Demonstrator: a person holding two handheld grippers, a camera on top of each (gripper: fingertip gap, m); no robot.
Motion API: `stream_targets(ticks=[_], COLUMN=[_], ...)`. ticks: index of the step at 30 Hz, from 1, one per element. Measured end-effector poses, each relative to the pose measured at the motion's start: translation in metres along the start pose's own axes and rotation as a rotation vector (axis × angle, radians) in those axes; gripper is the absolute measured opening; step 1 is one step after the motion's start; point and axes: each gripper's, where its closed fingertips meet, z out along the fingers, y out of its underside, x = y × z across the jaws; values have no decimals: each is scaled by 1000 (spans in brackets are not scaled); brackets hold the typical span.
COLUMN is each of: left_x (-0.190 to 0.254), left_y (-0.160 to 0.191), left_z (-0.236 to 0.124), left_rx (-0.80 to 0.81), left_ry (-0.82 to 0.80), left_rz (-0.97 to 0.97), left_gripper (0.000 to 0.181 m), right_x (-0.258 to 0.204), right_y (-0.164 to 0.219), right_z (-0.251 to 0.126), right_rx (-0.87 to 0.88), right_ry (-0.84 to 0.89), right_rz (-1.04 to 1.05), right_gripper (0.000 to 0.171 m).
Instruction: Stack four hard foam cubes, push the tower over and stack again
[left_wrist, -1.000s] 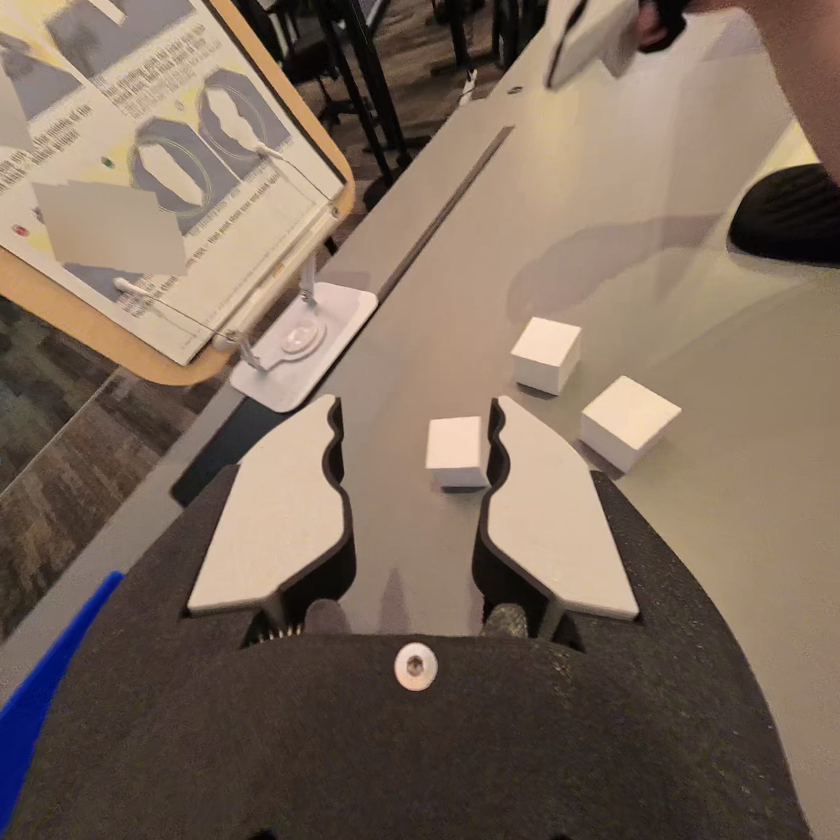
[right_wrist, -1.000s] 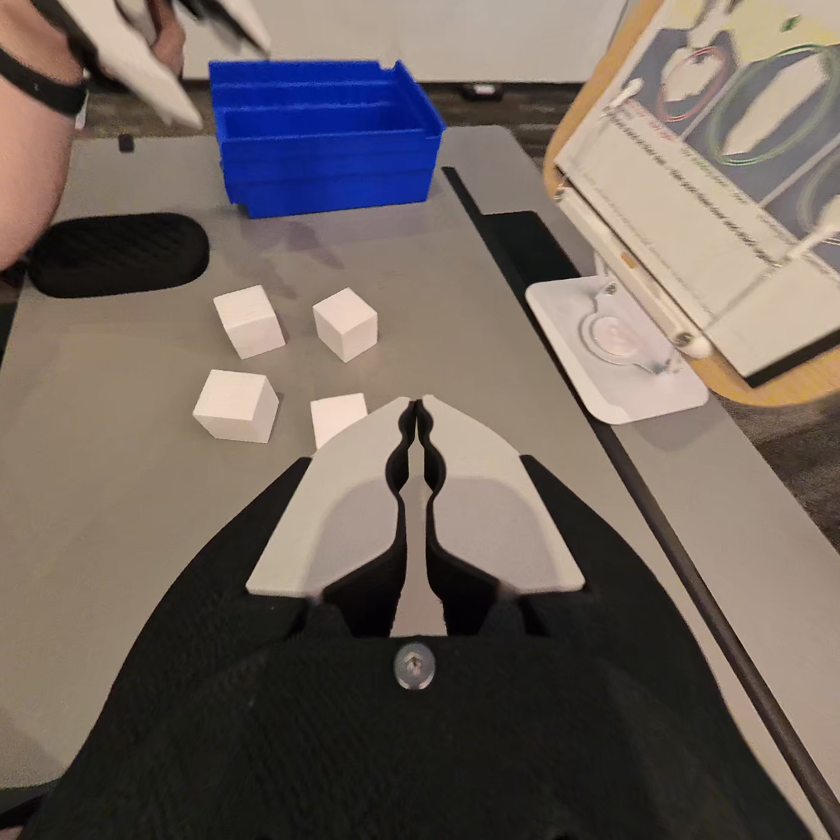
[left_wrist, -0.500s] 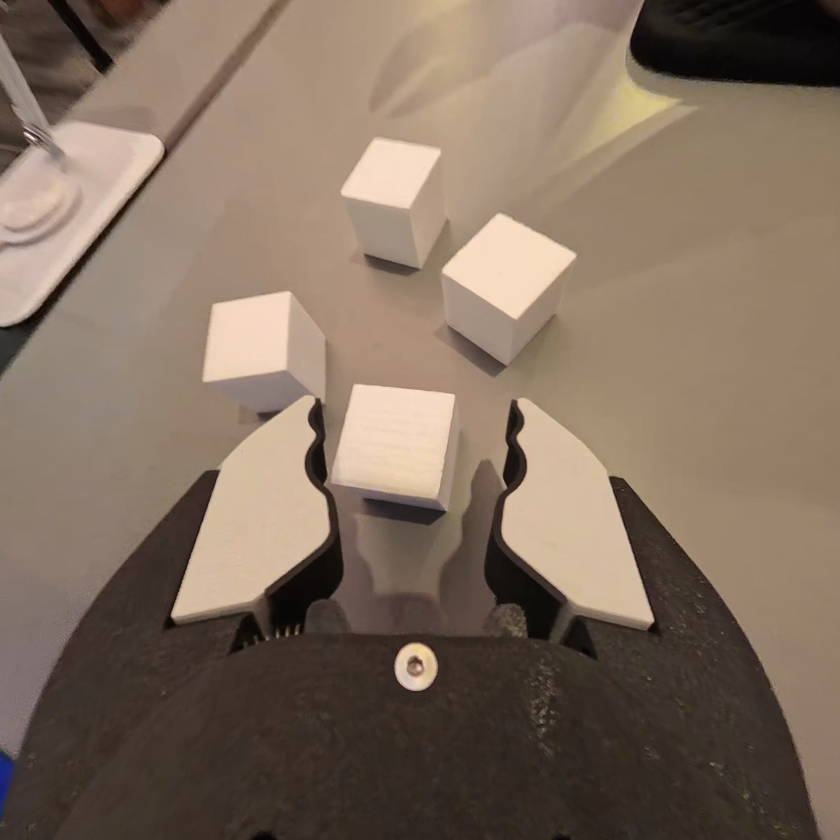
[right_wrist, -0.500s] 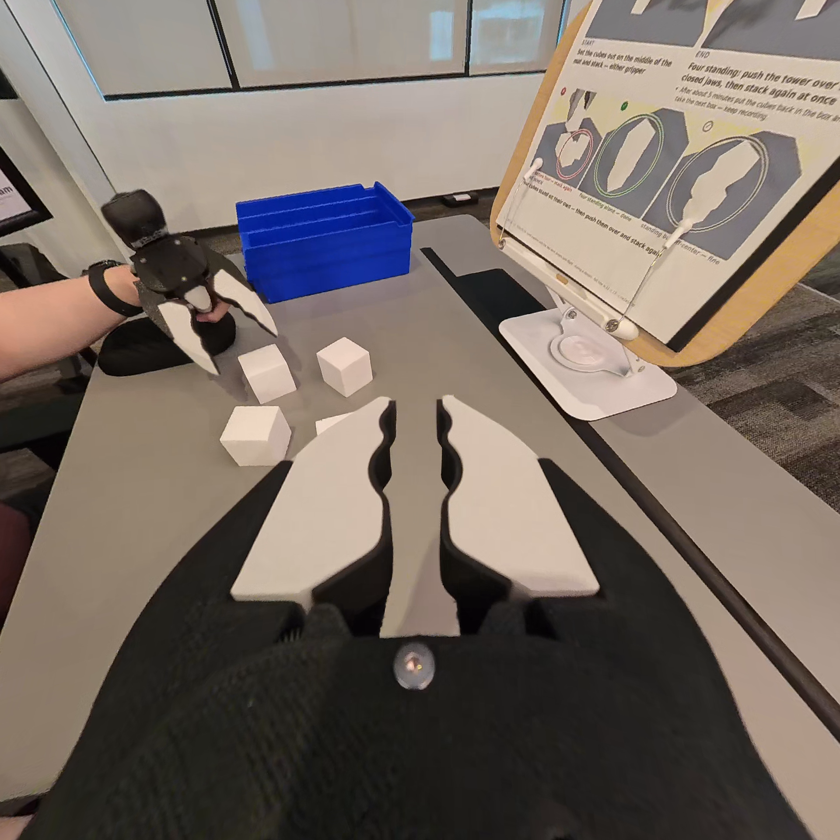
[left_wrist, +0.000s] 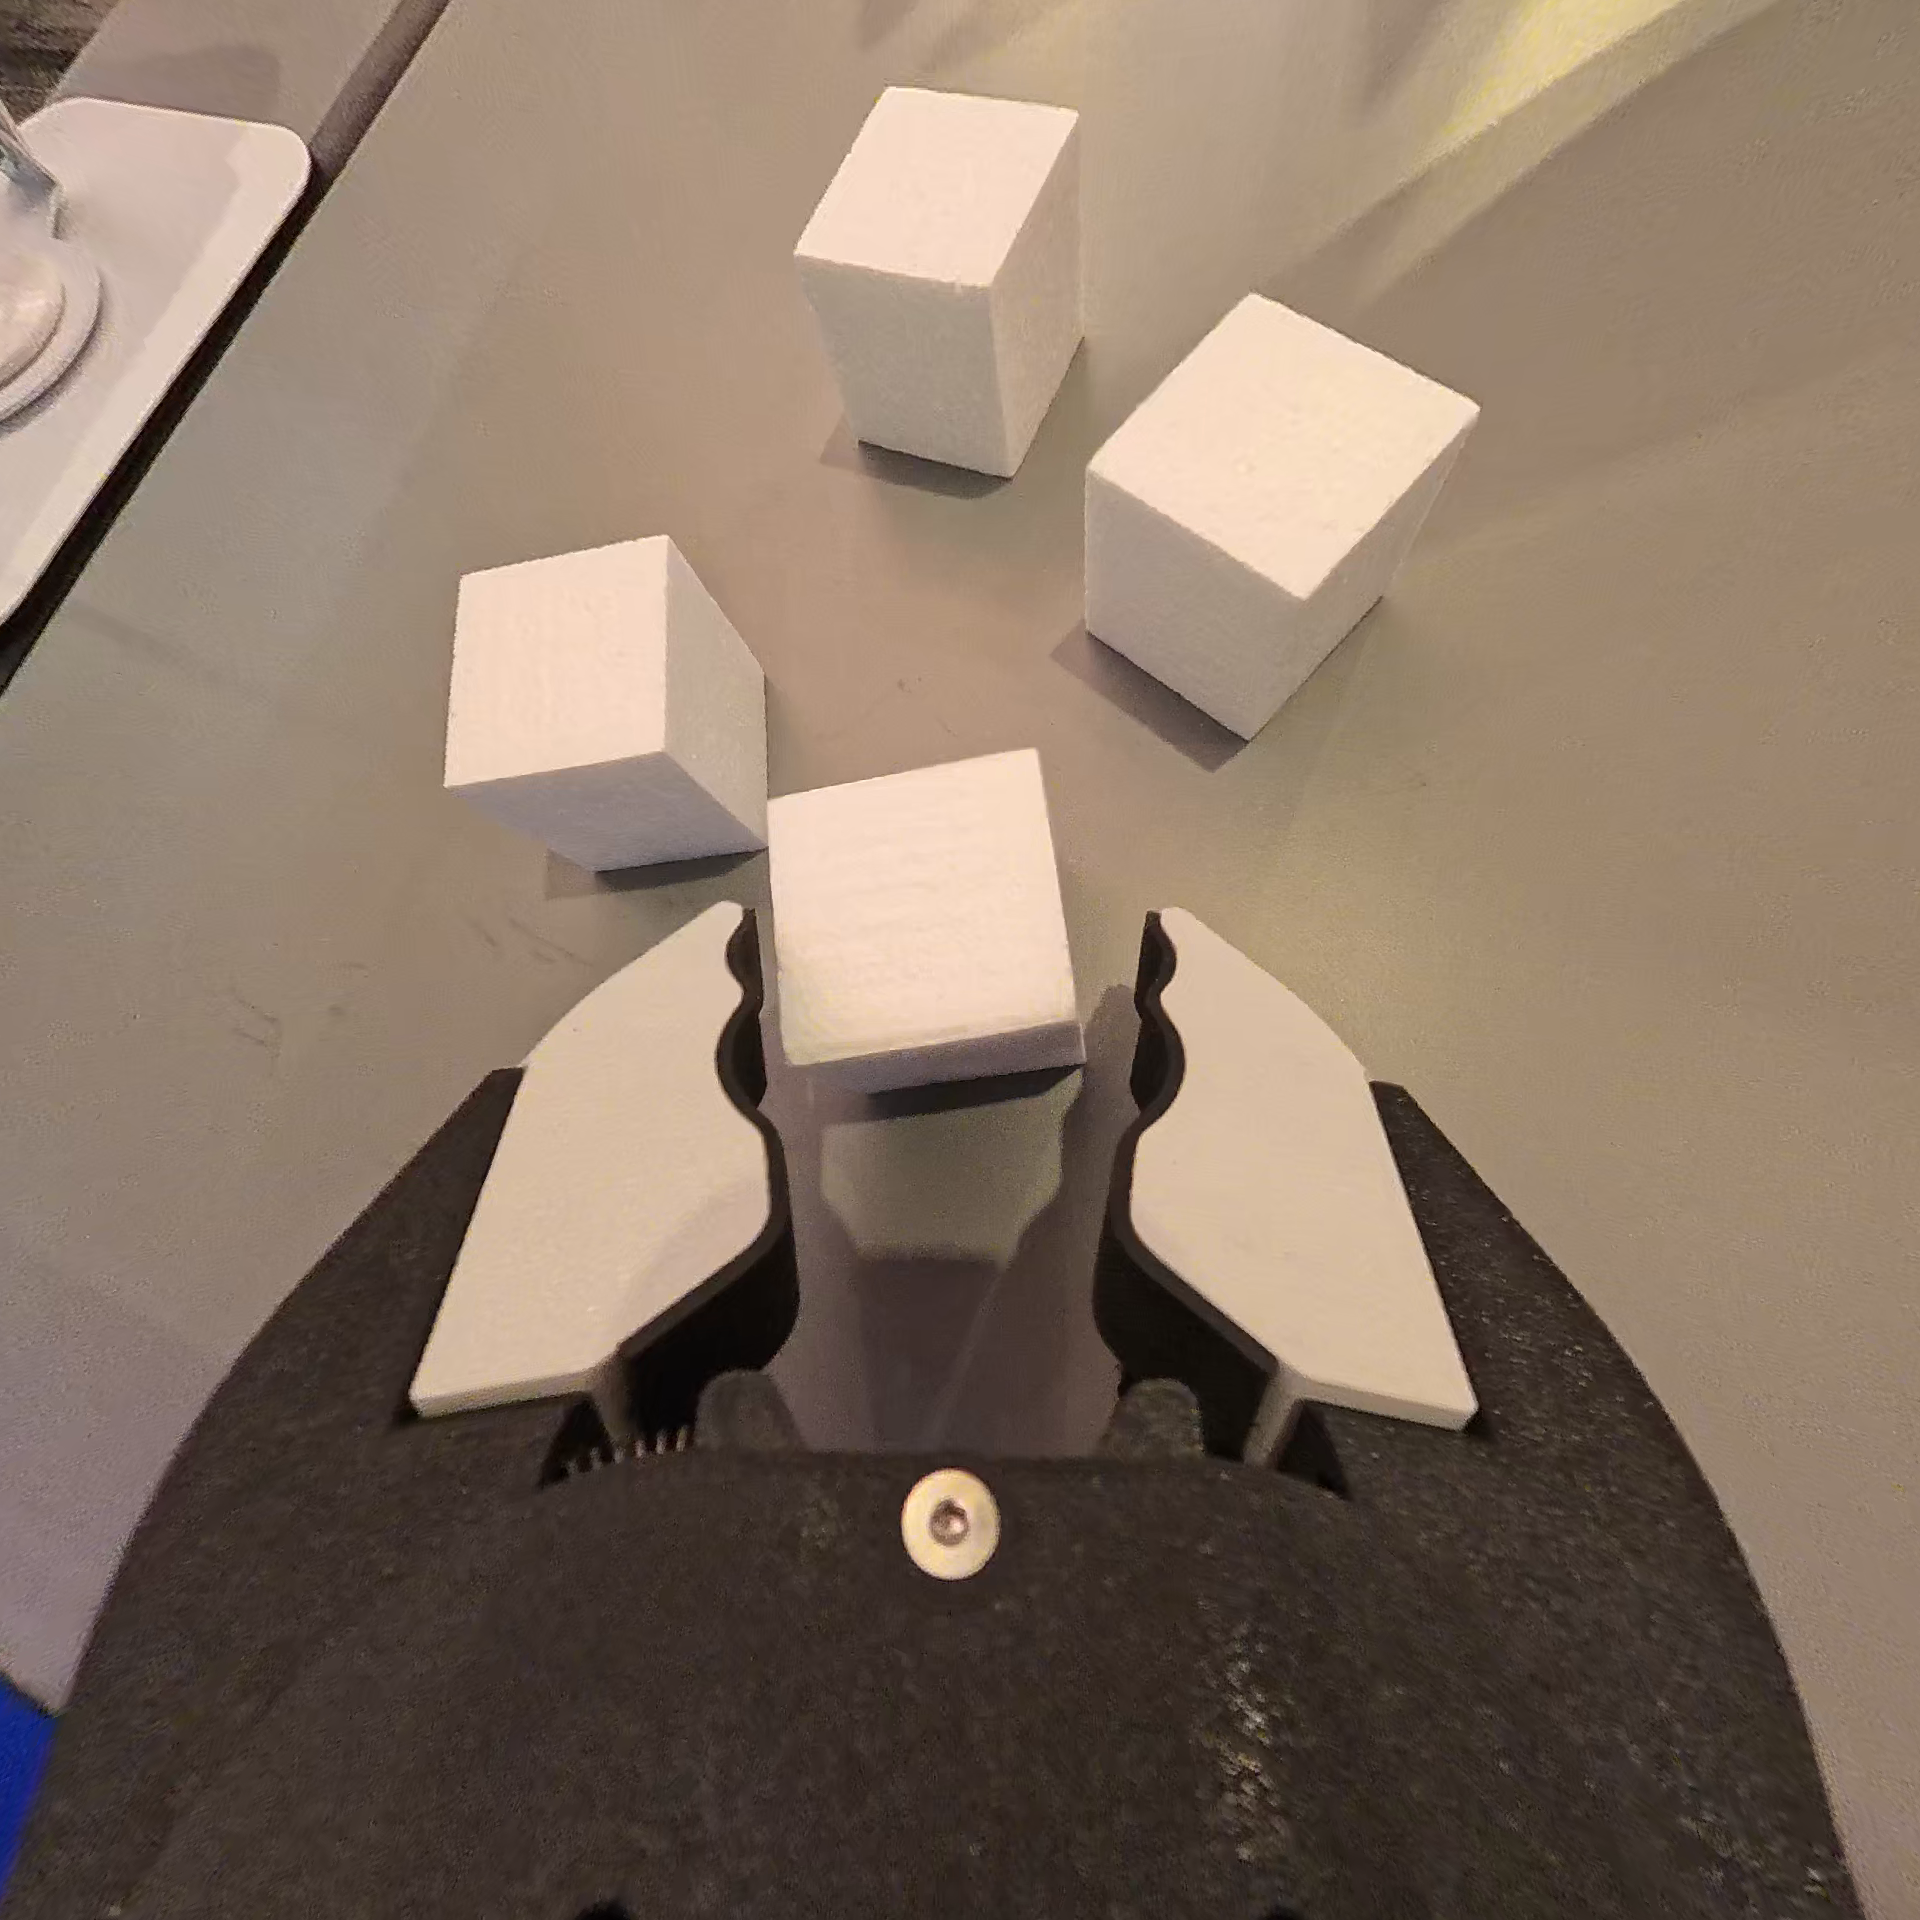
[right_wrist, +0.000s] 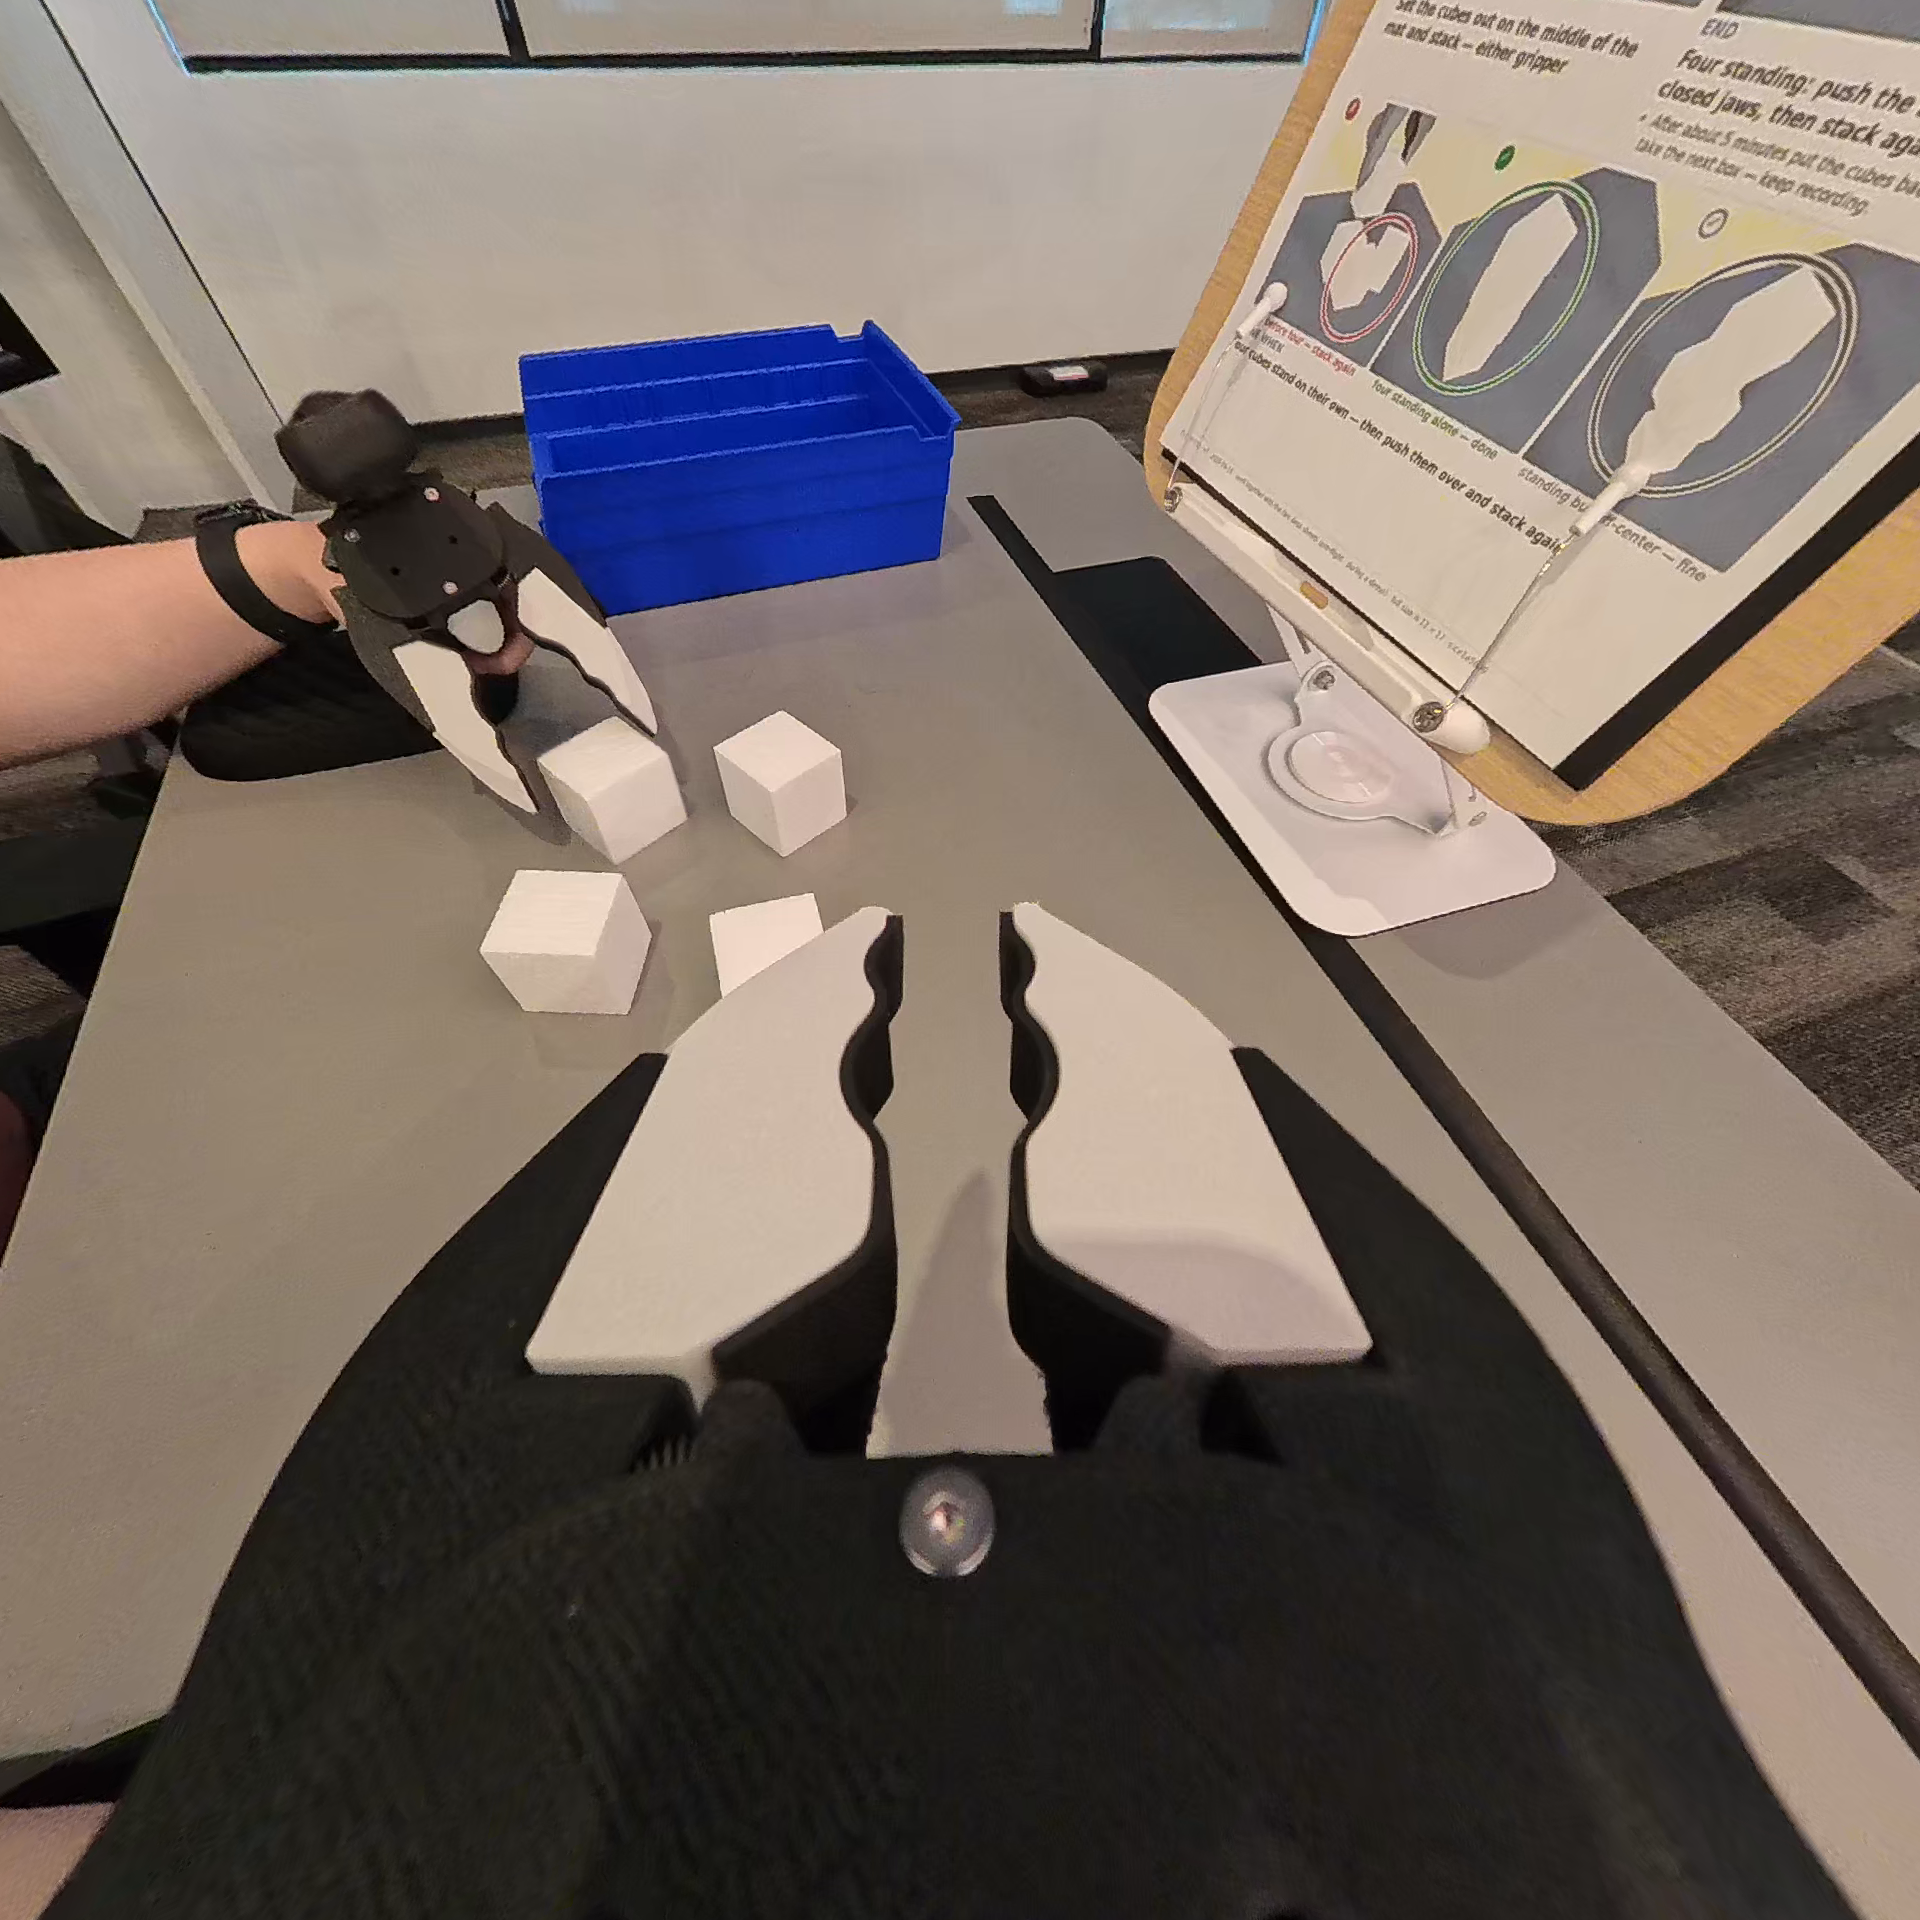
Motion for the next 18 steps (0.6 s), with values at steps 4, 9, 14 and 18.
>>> stream_targets(ticks=[4,9,14,18], left_x=[-1,-6,-9,-17], left_y=[0,3,3,-30], left_z=[6,13,12,-6], left_rx=[0,-24,-43,66], left_ry=[2,-30,-37,-43], left_rz=[-23,-56,-91,-138], left_gripper=[71,66,59,59], right_x=[2,3,2,2], right_y=[5,10,12,14], right_z=[1,4,6,5], right_rx=[-14,-46,-60,-71], right_ry=[0,2,-5,-2], right_rz=[15,10,7,4], right_gripper=[18,18,18,18])
